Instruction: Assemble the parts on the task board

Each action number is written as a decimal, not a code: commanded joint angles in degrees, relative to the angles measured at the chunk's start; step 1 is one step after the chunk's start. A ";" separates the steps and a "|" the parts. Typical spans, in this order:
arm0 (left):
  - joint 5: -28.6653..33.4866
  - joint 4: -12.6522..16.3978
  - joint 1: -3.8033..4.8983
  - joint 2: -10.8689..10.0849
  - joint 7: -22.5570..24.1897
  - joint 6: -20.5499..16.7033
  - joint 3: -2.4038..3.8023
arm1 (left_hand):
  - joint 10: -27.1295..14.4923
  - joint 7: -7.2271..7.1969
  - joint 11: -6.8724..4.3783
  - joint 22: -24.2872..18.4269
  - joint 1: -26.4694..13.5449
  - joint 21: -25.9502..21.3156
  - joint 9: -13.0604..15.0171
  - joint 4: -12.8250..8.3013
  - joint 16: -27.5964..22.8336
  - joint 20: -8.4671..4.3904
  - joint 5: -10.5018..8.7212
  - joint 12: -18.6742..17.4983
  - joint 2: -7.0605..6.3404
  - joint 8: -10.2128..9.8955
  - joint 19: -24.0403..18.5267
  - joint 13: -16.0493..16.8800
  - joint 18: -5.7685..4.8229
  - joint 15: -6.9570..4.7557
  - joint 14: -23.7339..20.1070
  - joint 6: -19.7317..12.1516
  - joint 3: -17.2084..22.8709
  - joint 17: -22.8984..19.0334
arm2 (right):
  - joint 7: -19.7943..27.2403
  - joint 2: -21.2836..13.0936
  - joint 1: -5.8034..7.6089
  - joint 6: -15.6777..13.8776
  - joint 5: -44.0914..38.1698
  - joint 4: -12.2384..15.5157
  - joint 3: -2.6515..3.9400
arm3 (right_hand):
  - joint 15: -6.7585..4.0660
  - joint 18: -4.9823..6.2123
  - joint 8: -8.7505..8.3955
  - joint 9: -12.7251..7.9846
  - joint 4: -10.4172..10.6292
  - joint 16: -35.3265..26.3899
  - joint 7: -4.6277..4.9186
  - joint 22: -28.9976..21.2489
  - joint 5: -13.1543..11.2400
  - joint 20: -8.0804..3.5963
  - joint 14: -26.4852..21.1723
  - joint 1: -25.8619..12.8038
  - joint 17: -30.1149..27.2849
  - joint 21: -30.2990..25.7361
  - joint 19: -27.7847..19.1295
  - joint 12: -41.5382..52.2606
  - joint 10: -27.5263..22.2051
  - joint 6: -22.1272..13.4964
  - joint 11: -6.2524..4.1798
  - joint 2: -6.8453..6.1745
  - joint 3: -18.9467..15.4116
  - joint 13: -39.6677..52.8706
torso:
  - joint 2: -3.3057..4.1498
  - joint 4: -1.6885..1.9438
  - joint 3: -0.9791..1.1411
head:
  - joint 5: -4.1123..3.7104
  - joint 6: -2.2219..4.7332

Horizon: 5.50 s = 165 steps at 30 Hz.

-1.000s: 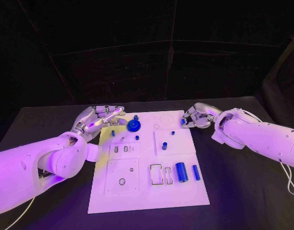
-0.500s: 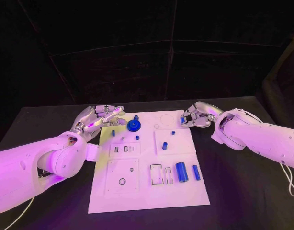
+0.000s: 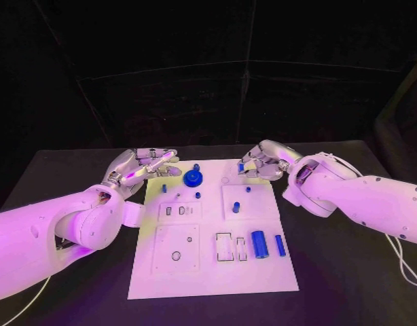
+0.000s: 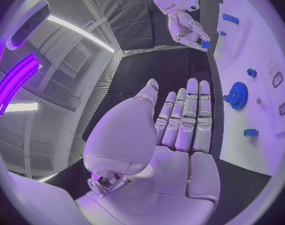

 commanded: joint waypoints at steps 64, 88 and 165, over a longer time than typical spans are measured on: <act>1.61 -1.78 0.38 1.68 0.25 0.25 0.06 | 0.10 0.05 0.15 -0.09 0.02 -0.16 -0.02 -0.44 -0.31 -0.01 0.16 -0.35 0.68 -0.25 0.27 -0.03 0.32 0.34 -0.10 -0.01 -0.08 0.10 | -13.85 15.83 -4.77 8.11 -20.76 -1.37 -2.64 | -0.50 0.16 -0.03 -0.09 -0.17 0.01 -0.50 -0.44 0.57 -0.22 4.28 -1.39 7.33 -0.07 -0.06 -0.53 1.61 0.75 -1.59 -1.30 0.81 -0.36 | -1.11 0.94 -1.14 | 3.01 -3.13; 1.61 -1.80 0.38 1.62 0.09 0.45 0.06 | 0.10 0.05 0.15 -0.09 0.02 -0.16 -0.02 -0.44 -0.31 -0.01 0.16 -0.35 0.68 -0.25 0.27 -0.03 0.32 0.34 -0.10 -0.01 -0.08 0.10 | -15.17 16.35 -4.80 7.22 -20.90 -1.50 -2.65 | 0.68 0.42 -2.32 -0.44 0.95 -0.22 1.12 -1.86 -0.59 0.78 4.20 -4.87 7.08 -0.84 -0.92 -4.51 -1.31 -4.16 -0.15 -4.53 0.21 -3.77 | -1.10 0.97 -1.15 | 2.87 -3.29; -49.43 -20.86 10.02 21.16 -64.99 36.34 -3.10 | 14.87 -10.05 -10.91 63.77 -14.39 64.17 20.39 7.12 80.07 -11.74 0.09 58.95 8.01 31.44 27.73 53.53 -6.13 -11.28 25.99 -0.41 -21.31 79.90 | -5.62 -4.25 2.29 0.59 4.96 8.66 0.53 | 1.28 2.69 -0.75 -0.04 7.23 -7.05 1.96 -14.59 6.10 1.44 1.99 -2.65 -2.14 -8.39 -7.13 -12.72 -8.28 -9.92 0.63 -5.26 -9.23 -14.41 | -4.09 -0.20 0.23 | 5.13 -4.77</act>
